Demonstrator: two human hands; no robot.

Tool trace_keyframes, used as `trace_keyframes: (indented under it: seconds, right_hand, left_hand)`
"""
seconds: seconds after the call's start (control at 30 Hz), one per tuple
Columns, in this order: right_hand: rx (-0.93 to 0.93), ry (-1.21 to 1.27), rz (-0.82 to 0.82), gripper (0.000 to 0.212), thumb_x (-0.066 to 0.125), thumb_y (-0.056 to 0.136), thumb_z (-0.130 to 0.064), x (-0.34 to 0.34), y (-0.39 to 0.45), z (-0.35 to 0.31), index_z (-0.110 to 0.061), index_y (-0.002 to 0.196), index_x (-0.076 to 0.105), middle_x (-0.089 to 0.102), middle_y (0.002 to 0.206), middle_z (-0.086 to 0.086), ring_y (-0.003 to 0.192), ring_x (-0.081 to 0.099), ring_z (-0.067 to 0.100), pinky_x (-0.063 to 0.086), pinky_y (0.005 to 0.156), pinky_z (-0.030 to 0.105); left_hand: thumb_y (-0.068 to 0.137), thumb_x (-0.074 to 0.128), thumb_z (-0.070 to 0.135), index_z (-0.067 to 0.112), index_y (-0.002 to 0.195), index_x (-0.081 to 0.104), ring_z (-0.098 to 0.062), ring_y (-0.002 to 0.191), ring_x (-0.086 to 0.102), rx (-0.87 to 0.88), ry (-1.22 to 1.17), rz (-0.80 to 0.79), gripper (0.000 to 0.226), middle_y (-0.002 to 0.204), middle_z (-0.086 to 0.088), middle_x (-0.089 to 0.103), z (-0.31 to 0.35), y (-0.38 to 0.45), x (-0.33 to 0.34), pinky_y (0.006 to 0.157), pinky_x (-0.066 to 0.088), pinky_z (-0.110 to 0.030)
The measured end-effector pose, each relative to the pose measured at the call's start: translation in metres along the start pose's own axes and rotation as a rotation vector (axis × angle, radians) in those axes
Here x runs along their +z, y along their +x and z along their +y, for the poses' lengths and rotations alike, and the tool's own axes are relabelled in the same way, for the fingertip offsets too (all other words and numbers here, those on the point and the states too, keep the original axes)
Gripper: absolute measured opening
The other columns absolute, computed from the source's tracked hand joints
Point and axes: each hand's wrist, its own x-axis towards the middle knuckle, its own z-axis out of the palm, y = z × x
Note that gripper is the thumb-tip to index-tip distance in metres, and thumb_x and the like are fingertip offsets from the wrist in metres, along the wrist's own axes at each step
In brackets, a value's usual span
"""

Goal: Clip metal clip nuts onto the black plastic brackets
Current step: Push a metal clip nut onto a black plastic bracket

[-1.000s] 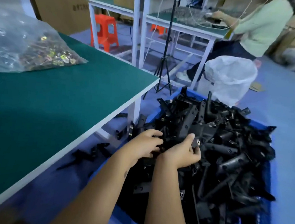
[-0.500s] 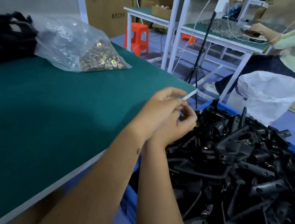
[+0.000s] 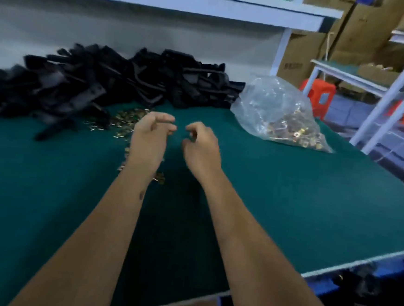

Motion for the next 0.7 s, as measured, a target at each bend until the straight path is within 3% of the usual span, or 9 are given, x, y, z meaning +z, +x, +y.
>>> trace_keyframes:
  seconds: [0.07, 0.17, 0.23, 0.3, 0.4, 0.47, 0.57, 0.7]
  right_hand:
    - [-0.018, -0.046, -0.072, 0.033, 0.051, 0.093, -0.019, 0.023, 0.012, -0.002, -0.021, 0.126, 0.057, 0.053, 0.123, 0.000, 0.117, 0.048, 0.022, 0.042, 0.098, 0.039]
    - [-0.077, -0.247, -0.158, 0.030, 0.049, 0.093, -0.027, 0.048, 0.024, -0.011, -0.026, 0.120, 0.062, 0.059, 0.118, -0.002, 0.117, 0.044, 0.024, 0.038, 0.097, 0.040]
    - [-0.078, -0.268, -0.156, 0.028, 0.048, 0.093, -0.027, 0.054, 0.037, -0.007, -0.027, 0.115, 0.065, 0.060, 0.112, -0.005, 0.115, 0.045, 0.022, 0.039, 0.096, 0.039]
    - [-0.048, -0.287, -0.146, 0.025, 0.047, 0.092, -0.026, 0.058, 0.049, -0.006, -0.028, 0.110, 0.064, 0.058, 0.103, -0.008, 0.106, 0.050, 0.019, 0.042, 0.094, 0.039]
    - [0.030, -0.316, -0.117, 0.020, 0.044, 0.094, -0.025, 0.064, 0.065, -0.008, -0.030, 0.099, 0.062, 0.058, 0.085, -0.015, 0.080, 0.056, 0.012, 0.045, 0.088, 0.038]
    - [0.040, -0.364, -0.078, 0.019, 0.042, 0.095, -0.024, 0.067, 0.068, -0.007, -0.031, 0.094, 0.060, 0.059, 0.077, -0.014, 0.069, 0.055, 0.012, 0.046, 0.079, 0.036]
    - [0.009, -0.436, -0.077, 0.015, 0.043, 0.094, -0.025, 0.070, 0.068, -0.007, -0.031, 0.093, 0.056, 0.060, 0.075, -0.012, 0.067, 0.054, 0.012, 0.046, 0.073, 0.036]
    - [0.014, -0.396, -0.095, 0.015, 0.045, 0.095, -0.028, 0.068, 0.066, -0.009, -0.031, 0.095, 0.059, 0.062, 0.082, -0.013, 0.074, 0.056, 0.012, 0.048, 0.081, 0.039]
  left_hand:
    - [0.099, 0.041, -0.004, 0.011, 0.079, 0.058, -0.009, 0.070, 0.056, 0.042, 0.097, 0.148, 0.030, 0.086, -0.009, 0.058, -0.004, 0.017, -0.041, 0.068, 0.045, -0.018]
    - [0.098, 0.045, 0.004, 0.024, 0.083, 0.062, -0.007, 0.069, 0.055, 0.063, 0.450, 0.411, 0.030, 0.094, -0.003, 0.065, -0.011, 0.035, -0.093, 0.063, 0.047, -0.024]
    - [0.095, 0.045, 0.004, 0.024, 0.089, 0.065, -0.022, 0.101, 0.057, 0.107, 0.709, 0.541, 0.030, 0.110, -0.005, 0.063, -0.015, 0.045, -0.120, 0.083, 0.048, -0.033]
    - [0.091, 0.046, 0.000, 0.018, 0.101, 0.068, -0.030, 0.131, 0.036, 0.163, 0.897, 0.616, 0.030, 0.135, -0.006, 0.051, -0.017, 0.056, -0.138, 0.105, 0.035, -0.032]
    - [0.089, 0.053, 0.006, 0.016, 0.137, 0.049, -0.028, 0.149, 0.012, 0.129, 1.038, 0.561, 0.049, 0.159, -0.005, 0.029, -0.015, 0.074, -0.149, 0.120, 0.019, -0.043]
    - [0.091, 0.059, 0.018, 0.017, 0.150, 0.033, -0.027, 0.151, 0.010, 0.008, 1.158, 0.445, 0.064, 0.162, -0.006, 0.025, -0.018, 0.085, -0.151, 0.121, 0.012, -0.044]
    - [0.093, 0.056, 0.022, 0.020, 0.149, 0.036, -0.031, 0.142, 0.029, -0.094, 1.338, 0.359, 0.059, 0.152, -0.007, 0.039, -0.025, 0.093, -0.152, 0.115, 0.019, -0.048]
    - [0.094, 0.052, 0.011, 0.024, 0.144, 0.044, -0.032, 0.129, 0.039, -0.055, 1.389, 0.413, 0.052, 0.137, -0.008, 0.050, -0.026, 0.090, -0.153, 0.106, 0.025, -0.049]
